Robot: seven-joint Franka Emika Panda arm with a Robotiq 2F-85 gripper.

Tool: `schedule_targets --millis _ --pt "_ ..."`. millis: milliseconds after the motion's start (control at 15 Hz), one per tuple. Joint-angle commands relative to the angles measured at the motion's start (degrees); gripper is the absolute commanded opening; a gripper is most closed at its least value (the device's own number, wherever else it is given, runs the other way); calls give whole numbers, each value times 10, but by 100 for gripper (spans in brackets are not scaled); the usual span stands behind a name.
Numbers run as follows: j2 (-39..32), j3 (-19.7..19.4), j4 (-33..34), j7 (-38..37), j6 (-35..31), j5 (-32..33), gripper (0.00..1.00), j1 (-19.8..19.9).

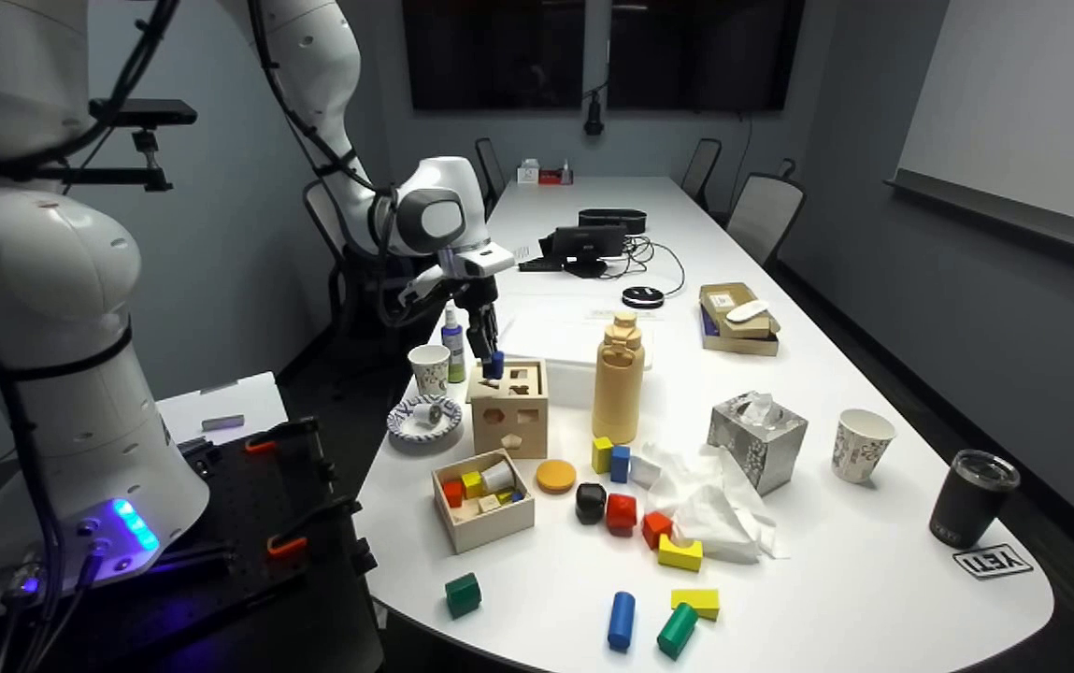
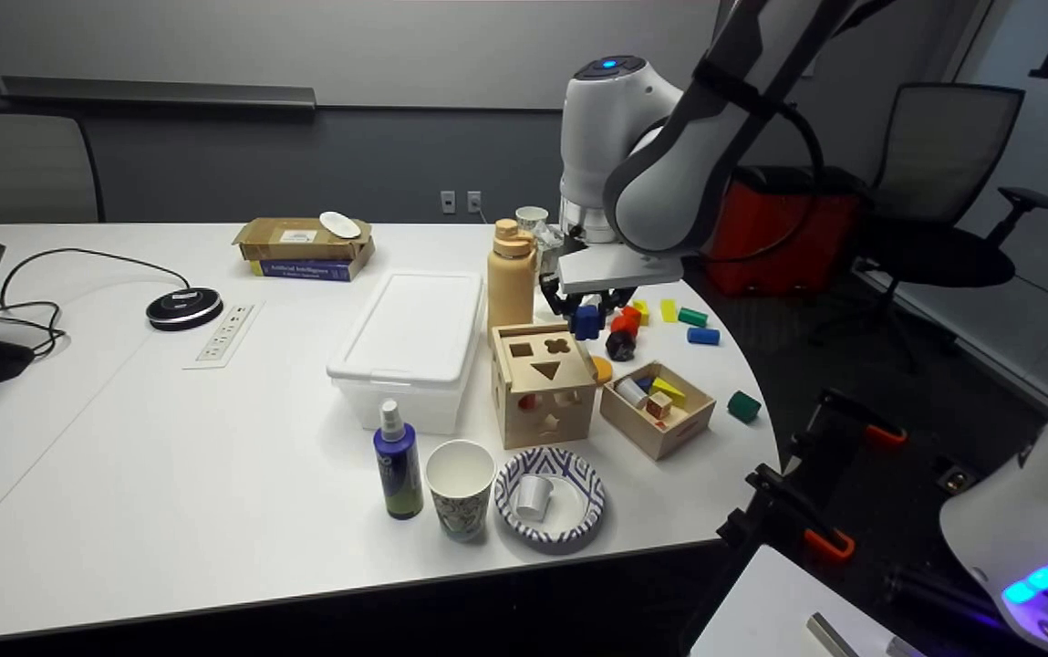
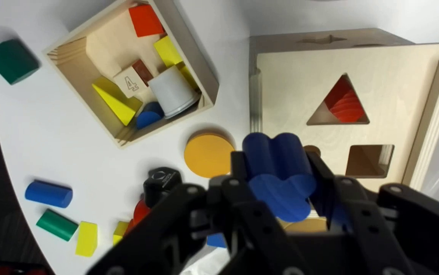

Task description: Pick up the blue object and put it in the box

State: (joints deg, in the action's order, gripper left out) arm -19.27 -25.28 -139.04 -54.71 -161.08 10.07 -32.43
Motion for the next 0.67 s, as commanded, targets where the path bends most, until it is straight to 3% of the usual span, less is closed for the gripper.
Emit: schedule_targets --millis 0,267,600 --pt "-2 55 3 -14 -15 14 16 61" --pt "-19 85 20 -7 -25 11 16 104" --pt "-56 85 45 4 -60 8 16 122"
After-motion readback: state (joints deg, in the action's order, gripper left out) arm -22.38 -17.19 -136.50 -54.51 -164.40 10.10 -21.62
